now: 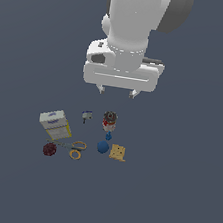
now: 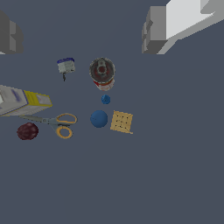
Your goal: Pick up a designated object from a clutter of objects.
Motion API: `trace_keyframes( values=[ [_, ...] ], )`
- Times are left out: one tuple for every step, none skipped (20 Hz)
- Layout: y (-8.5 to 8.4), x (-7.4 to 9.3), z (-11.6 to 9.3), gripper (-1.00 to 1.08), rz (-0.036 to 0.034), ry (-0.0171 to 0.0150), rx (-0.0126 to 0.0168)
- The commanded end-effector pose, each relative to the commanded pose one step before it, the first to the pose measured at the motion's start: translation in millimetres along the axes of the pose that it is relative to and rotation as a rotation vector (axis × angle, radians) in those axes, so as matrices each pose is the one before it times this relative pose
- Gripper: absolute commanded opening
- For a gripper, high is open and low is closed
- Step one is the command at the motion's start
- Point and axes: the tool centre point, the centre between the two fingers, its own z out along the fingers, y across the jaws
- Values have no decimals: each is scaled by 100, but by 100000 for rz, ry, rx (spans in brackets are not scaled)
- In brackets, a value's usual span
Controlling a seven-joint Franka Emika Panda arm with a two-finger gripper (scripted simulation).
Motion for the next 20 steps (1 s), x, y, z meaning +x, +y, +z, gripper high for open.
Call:
trace_keyframes(
  values=[
    [1,0,0,100,0,0,0],
    [-27,4,0,100,-119,8,-10],
    [-85,12,0,100,-364,21,-26],
    [-137,21,-1,100,-595,35,-44],
    [-199,29,-5,100,-845,50,-63],
    [-259,39,-15,100,-1091,64,-84],
    [-326,49,-33,100,-1329,77,-108],
    [-310,46,-51,100,-1217,70,-107],
    [-274,39,-66,100,-1013,57,-97],
    [-230,32,-78,100,-796,44,-86],
    [-186,23,-87,100,-576,31,-74],
    [-134,13,-89,100,-340,17,-58],
    [-53,2,-64,100,-63,2,-28],
    [15,-5,-10,100,97,-6,3],
    [58,-5,44,100,135,-7,26],
    [77,-2,95,100,89,-2,40],
    [101,2,144,100,21,4,66],
    [101,5,193,100,-70,11,68],
    [125,7,243,100,-115,15,75],
    [144,7,293,100,-170,21,94]
  ],
)
